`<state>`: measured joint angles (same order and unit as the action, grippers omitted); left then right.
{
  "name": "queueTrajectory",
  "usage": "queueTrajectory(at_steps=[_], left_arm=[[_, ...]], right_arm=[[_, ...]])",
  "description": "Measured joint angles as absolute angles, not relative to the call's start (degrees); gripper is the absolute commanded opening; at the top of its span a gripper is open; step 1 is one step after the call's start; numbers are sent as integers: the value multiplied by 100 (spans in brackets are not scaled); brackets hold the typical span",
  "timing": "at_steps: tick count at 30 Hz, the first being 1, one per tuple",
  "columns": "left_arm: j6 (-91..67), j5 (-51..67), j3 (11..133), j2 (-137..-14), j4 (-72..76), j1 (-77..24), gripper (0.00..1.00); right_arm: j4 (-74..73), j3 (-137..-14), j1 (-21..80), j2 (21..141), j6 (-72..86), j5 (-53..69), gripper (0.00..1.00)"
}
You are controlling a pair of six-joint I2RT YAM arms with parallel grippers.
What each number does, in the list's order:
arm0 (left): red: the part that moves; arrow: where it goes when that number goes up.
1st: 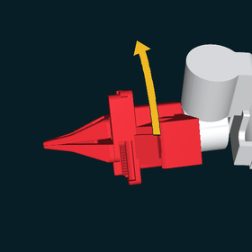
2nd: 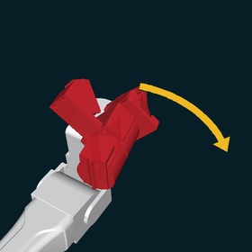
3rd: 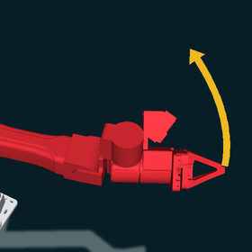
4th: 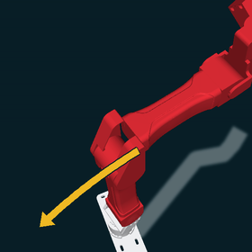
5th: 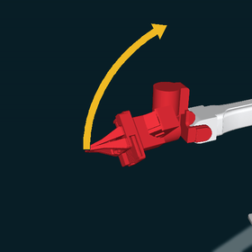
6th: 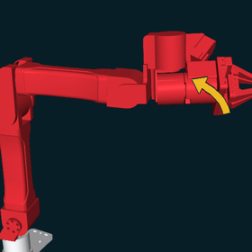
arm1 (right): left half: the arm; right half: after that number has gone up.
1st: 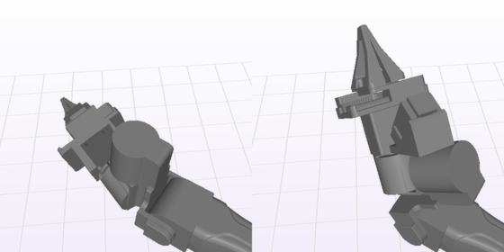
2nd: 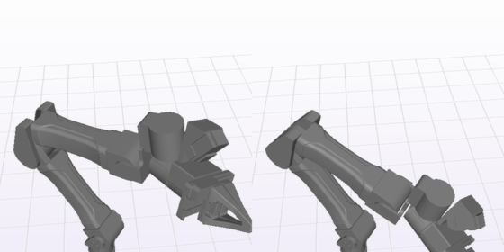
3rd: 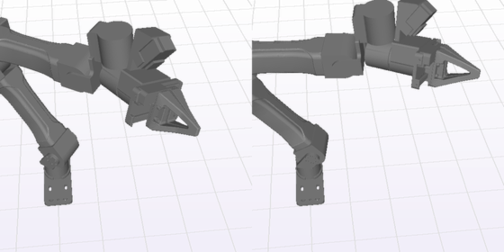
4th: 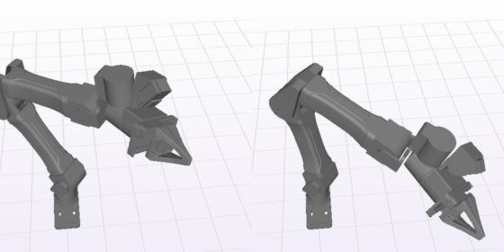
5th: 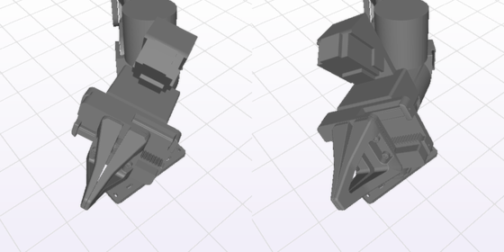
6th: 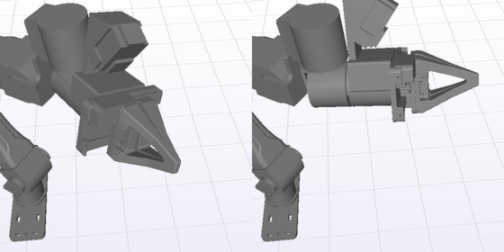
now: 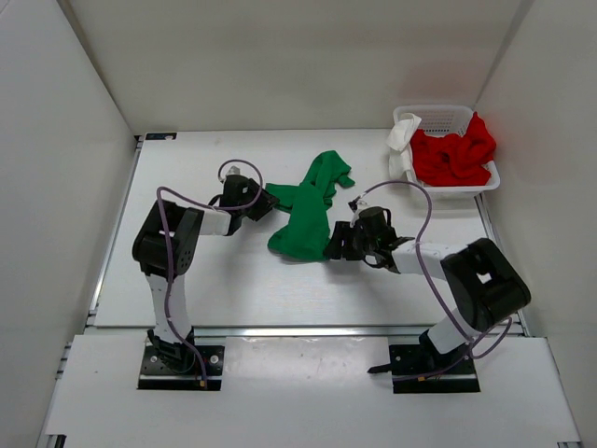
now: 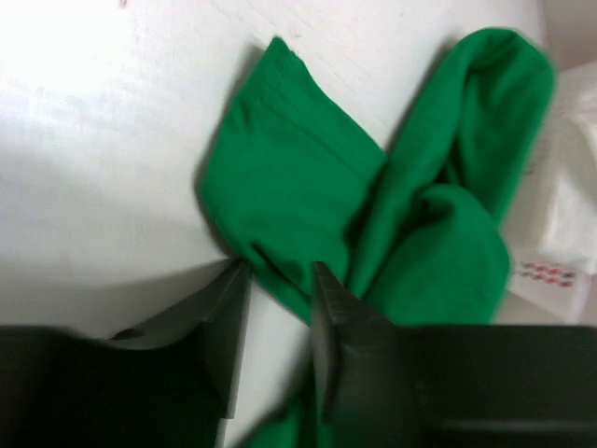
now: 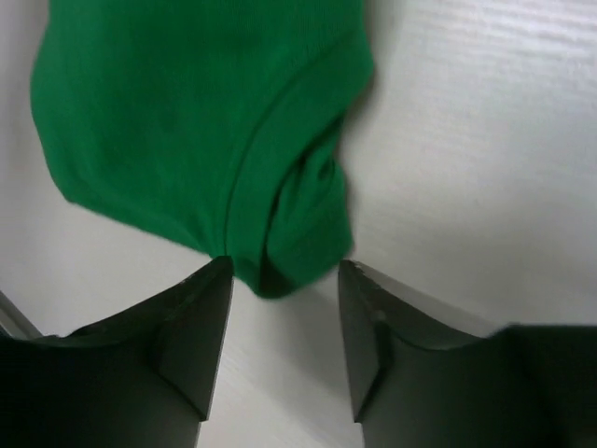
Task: Fold and stack the t-shirts
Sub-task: Flatten out the tshirt
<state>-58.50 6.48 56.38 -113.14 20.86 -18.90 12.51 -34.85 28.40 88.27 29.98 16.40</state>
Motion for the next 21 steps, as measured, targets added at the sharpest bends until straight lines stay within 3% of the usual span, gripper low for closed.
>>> queueTrajectory(at_steps=[1, 2, 5, 6, 15, 21], left_arm=[[-5846, 642, 5793, -11459, 2056, -1894, 24], [-5885, 648, 5902, -11563, 2040, -1896, 16], [-5896, 746, 6359, -11981, 2014, -1894, 0], [-5872, 786, 6560, -12103, 1979, -1894, 0], [-5422, 781, 6827, -11922, 1431, -1804, 0], [-4724, 591, 6434, -9935, 591, -1448, 0]], right_arm=[[1319, -3612, 2829, 8993, 3015, 1702, 39], [1385, -3721, 2827, 9135, 3035, 1765, 26], [1463, -3909, 2781, 9373, 3120, 1870, 5], [1474, -3938, 2766, 9406, 3140, 1898, 0], [825, -4250, 2421, 8761, 3072, 1979, 0], [-958, -5605, 2268, 7345, 2523, 1549, 0]])
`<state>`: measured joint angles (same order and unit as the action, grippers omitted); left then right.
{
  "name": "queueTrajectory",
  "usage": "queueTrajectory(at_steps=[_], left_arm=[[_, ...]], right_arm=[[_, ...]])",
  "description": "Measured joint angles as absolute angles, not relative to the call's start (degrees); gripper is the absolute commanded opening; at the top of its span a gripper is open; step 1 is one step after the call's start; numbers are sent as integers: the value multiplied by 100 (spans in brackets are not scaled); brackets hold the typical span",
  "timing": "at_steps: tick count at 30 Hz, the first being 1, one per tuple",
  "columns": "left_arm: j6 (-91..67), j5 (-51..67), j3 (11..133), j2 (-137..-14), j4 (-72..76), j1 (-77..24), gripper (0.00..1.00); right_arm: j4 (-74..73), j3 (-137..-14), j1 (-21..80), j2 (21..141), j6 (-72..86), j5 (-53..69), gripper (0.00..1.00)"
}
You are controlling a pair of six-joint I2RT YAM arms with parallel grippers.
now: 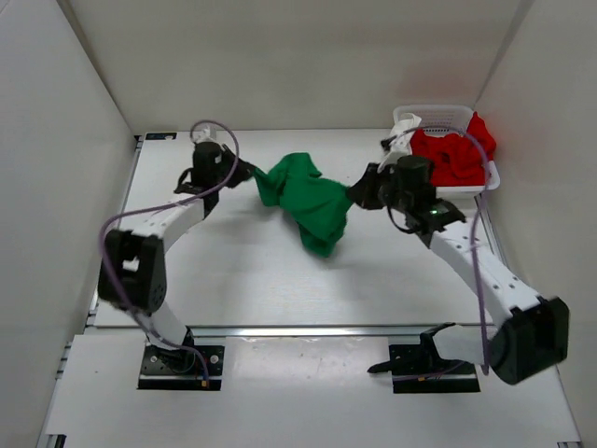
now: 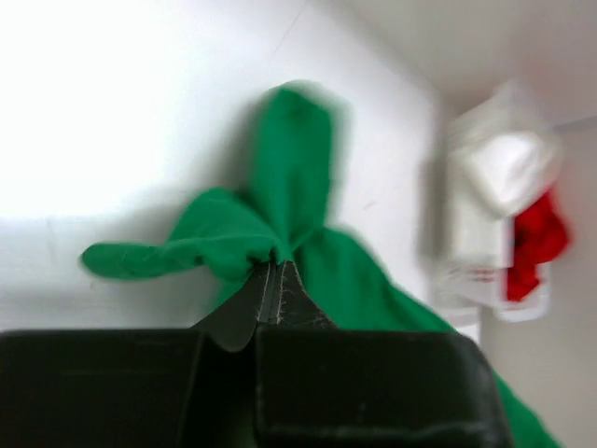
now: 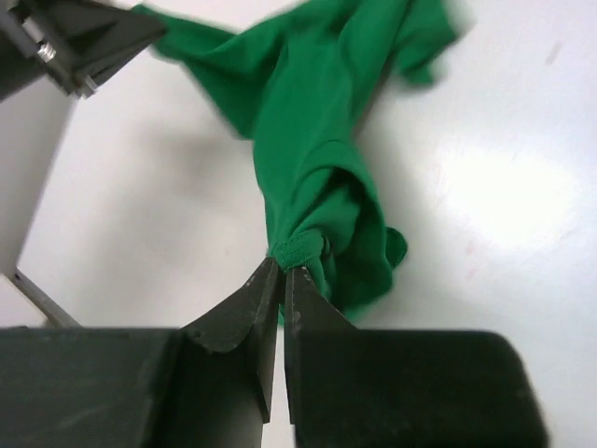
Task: Fold and stack the t-shirts
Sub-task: Flatten out the tshirt
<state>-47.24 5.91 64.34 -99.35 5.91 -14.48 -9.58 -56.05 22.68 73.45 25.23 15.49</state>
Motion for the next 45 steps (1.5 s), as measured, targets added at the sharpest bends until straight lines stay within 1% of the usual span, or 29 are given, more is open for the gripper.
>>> queueTrajectory(at_steps=[3, 6, 8, 10, 13, 15, 18, 21, 25, 28, 31, 33, 35, 38, 40, 42, 43, 45], left_arm=[[-4445, 491, 6396, -8779, 447, -1264, 0], [-4206, 447, 6394, -7754, 344, -1007, 0], [-4128, 473, 6394, -7411, 233, -843, 0], [-4042, 563, 6390, -7120, 12, -596, 0], [-3929, 663, 6361, -6860, -301, -196, 0], [-3861, 683, 6357, -6805, -445, -40, 0], [-3736, 687, 6353, -6873, -635, -69, 0], [-3684, 829, 6499, -7288, -829, -172, 0], [-3732, 1046, 7072, -8176, -1116, -207, 0], [-3774, 1144, 7673, -8652, -1393, -204, 0], [-3802, 1262, 8285, -8729, -1649, -156, 0], [-3819, 1354, 8549, -8621, -1634, -91, 0], [-3861, 1500, 8556, -8346, -1588, 67, 0], [-3883, 1610, 8208, -7797, -1487, 368, 0], [-3859, 1564, 7762, -7387, -1461, 508, 0], [-3789, 1505, 7223, -7024, -1468, 497, 0], [-3745, 1494, 6904, -6882, -1461, 451, 0], [-3682, 1483, 6412, -6781, -1481, 388, 0]], right_arm=[[-1756, -6501, 1955, 6720, 2244, 1562, 0], [-2410, -7432, 1527, 6440, 2056, 1671, 0], [-2825, -8093, 1417, 6440, 1942, 1673, 0], [-3116, -8665, 1518, 6488, 1835, 1629, 1], [-3291, -9113, 1645, 6458, 1730, 1660, 0], [-3262, -9083, 1483, 6434, 1734, 1894, 0], [-3151, -8735, 1133, 6560, 1761, 2215, 0], [-3109, -8759, 956, 7185, 1787, 2504, 0], [-3238, -9754, 928, 8635, 1800, 2648, 0], [-3623, -10930, 930, 9546, 1820, 2735, 0], [-3898, -12180, 930, 10007, 1852, 2842, 0], [-3750, -12409, 915, 9878, 1933, 3004, 0], [-3564, -12182, 871, 9443, 2008, 3229, 0], [-3175, -11048, 749, 8361, 2106, 3498, 0], [-2738, -9649, 652, 7347, 2211, 3632, 0], [-2480, -8455, 602, 6711, 2261, 3636, 0], [-2383, -7881, 578, 6438, 2279, 3653, 1], [-2261, -7105, 561, 6287, 2292, 3610, 0]])
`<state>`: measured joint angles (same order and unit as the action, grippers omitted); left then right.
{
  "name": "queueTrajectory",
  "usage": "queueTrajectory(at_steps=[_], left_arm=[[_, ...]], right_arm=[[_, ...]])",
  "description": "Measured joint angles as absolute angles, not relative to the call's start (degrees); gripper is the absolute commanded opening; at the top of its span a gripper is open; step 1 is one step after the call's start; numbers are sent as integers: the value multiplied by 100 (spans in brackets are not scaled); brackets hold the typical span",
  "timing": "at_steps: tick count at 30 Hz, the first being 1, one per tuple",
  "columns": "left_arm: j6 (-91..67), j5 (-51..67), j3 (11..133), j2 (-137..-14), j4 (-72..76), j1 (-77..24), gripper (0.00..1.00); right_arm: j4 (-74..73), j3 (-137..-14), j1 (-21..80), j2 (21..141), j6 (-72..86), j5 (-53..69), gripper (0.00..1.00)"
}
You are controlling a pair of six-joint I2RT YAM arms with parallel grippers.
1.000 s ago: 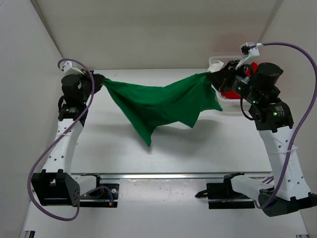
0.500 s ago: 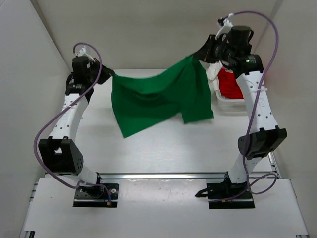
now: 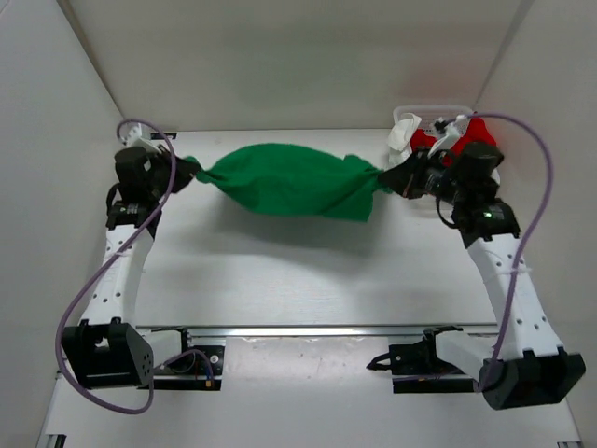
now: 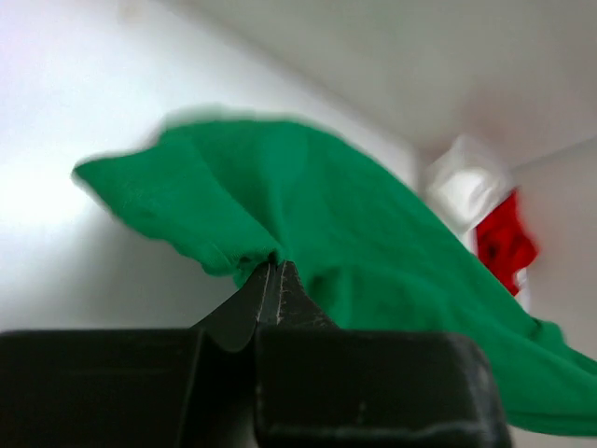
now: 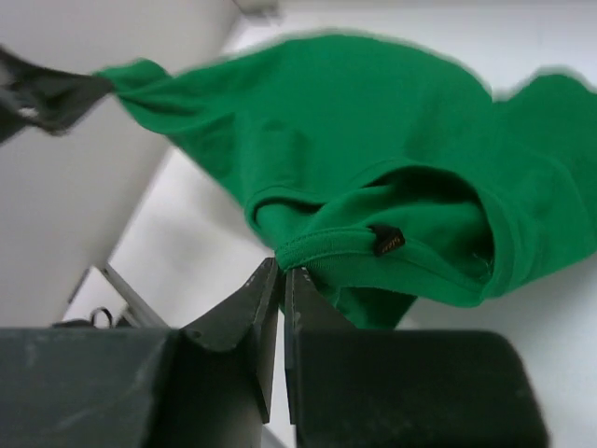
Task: Fold and stack the t-shirts
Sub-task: Flatten out the tshirt
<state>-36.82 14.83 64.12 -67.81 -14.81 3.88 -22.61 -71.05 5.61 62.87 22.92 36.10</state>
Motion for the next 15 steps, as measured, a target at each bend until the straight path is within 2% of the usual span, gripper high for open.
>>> queueTrajectory(at_steps=[3, 8, 11, 12, 15], left_arm=[[-3588, 1441, 5741, -7002, -1557, 303, 5], [-3463, 1240, 5284, -8101, -1629, 141, 8], [-3415, 1157, 5284, -8722, -1603, 97, 18], [-3400, 1133, 5275, -8862, -1564, 93, 22], [-3441, 1116, 5085, -8993, -1328, 106, 28]], right_arm=[[-2226, -6289, 558, 6790, 2274, 3288, 0], [-2246, -6265, 591, 8790, 2206, 2644, 0], [-2259, -6635, 593, 9717, 2152, 2386, 0], [-2215, -6681, 593, 9848, 2141, 2324, 1], [-2003, -6687, 528, 9968, 2171, 2279, 3]])
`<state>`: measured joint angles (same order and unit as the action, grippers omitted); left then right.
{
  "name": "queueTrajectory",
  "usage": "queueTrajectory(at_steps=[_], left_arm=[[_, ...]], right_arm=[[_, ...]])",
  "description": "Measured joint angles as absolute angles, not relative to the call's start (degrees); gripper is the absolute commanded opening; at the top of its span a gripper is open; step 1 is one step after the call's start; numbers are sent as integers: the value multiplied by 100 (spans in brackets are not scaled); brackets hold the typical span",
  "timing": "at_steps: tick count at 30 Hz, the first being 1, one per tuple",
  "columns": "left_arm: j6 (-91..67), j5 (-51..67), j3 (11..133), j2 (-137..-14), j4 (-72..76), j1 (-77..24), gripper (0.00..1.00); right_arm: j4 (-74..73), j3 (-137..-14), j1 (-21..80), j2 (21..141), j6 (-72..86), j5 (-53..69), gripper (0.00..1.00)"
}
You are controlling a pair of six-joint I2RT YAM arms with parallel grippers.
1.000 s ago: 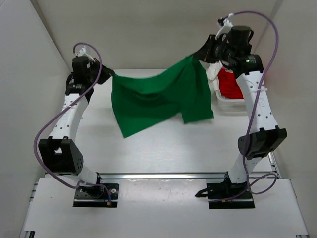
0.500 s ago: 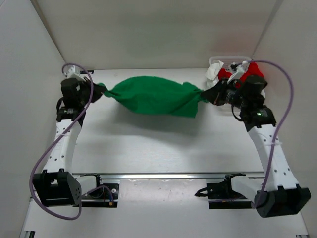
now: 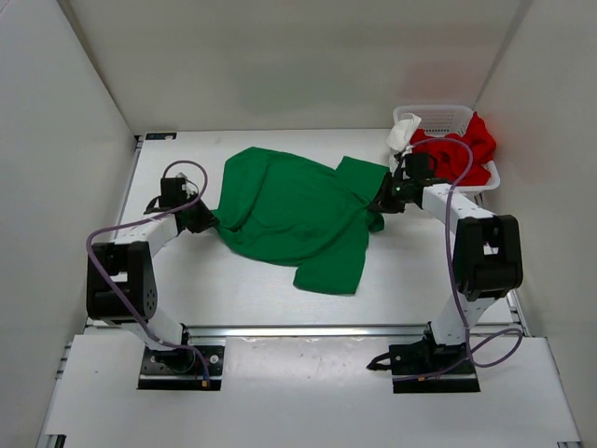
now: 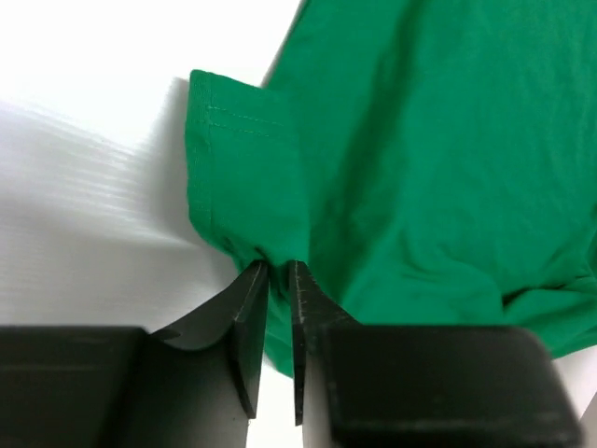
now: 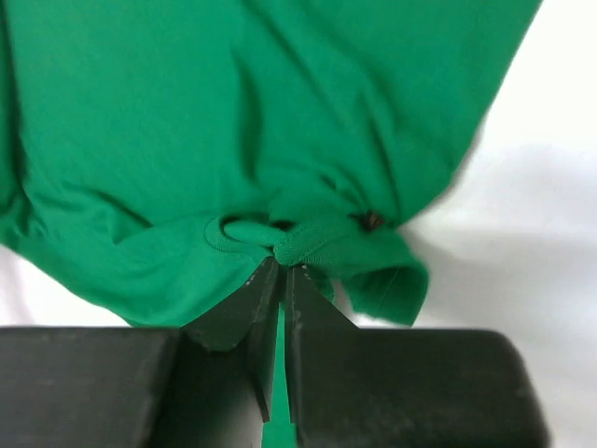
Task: Fold and stack the t-shirts
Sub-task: Flatten out the tshirt
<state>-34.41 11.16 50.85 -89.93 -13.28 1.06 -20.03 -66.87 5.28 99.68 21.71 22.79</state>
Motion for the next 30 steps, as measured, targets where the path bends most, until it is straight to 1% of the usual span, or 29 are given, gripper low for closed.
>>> queueTrajectory(at_steps=[2, 3, 4, 5, 6, 7, 9, 11, 12, 14, 15, 16, 18, 21, 23, 26, 28, 30], left_arm=[[-3476, 1111, 4967, -8993, -1201, 130, 30], [-3489, 1105, 4958, -8991, -1175, 137, 32], [-3492, 1079, 4969, -8984, -1168, 141, 36], [-3481, 1035, 5004, -8965, -1179, 148, 39], [-3470, 987, 5037, -8943, -1184, 158, 44], [-3459, 950, 5050, -8897, -1166, 183, 46], [-3437, 851, 5002, -8659, -1129, 298, 54], [-3450, 718, 4790, -8344, -1017, 484, 56], [-3479, 648, 4650, -8184, -978, 565, 56], [-3557, 541, 4379, -8003, -878, 711, 52], [-3634, 530, 4226, -7968, -797, 755, 48], [-3723, 530, 4071, -7961, -711, 788, 46], [-3913, 569, 3682, -7988, -495, 875, 47], [-4187, 646, 3304, -8191, -224, 989, 48], [-4351, 718, 3286, -8377, 84, 998, 50], [-4508, 768, 3411, -8670, 451, 904, 51], [-4558, 760, 3621, -8927, 552, 829, 49], [-4552, 729, 3953, -9240, 515, 760, 48]], right_arm=[[-1879, -6755, 440, 9970, 2224, 2279, 4], [-1868, -6864, 386, 10003, 2235, 2281, 8], [-1896, -7050, 336, 10051, 2244, 2270, 12], [-1890, -7210, 320, 10090, 2248, 2246, 22], [-1863, -7352, 307, 10114, 2250, 2174, 27], [-1778, -7406, 296, 10097, 2220, 2126, 30], [-1507, -7185, 314, 9839, 2270, 1953, 39], [-1153, -6565, 357, 9343, 2390, 1852, 42], [-963, -6090, 397, 8969, 2493, 1809, 42], [-829, -5273, 495, 8274, 2663, 1730, 42], [-760, -4923, 576, 7964, 2718, 1671, 39], [-716, -4678, 666, 7747, 2755, 1625, 39], [-539, -4226, 899, 7406, 2834, 1566, 35], [-360, -3636, 1306, 7028, 2882, 1546, 34], [-298, -3264, 1621, 6772, 2897, 1542, 36], [-287, -2794, 2117, 6372, 2910, 1529, 35], [-294, -2554, 2388, 6088, 2941, 1503, 37], [-268, -2340, 2475, 5795, 2985, 1485, 36]])
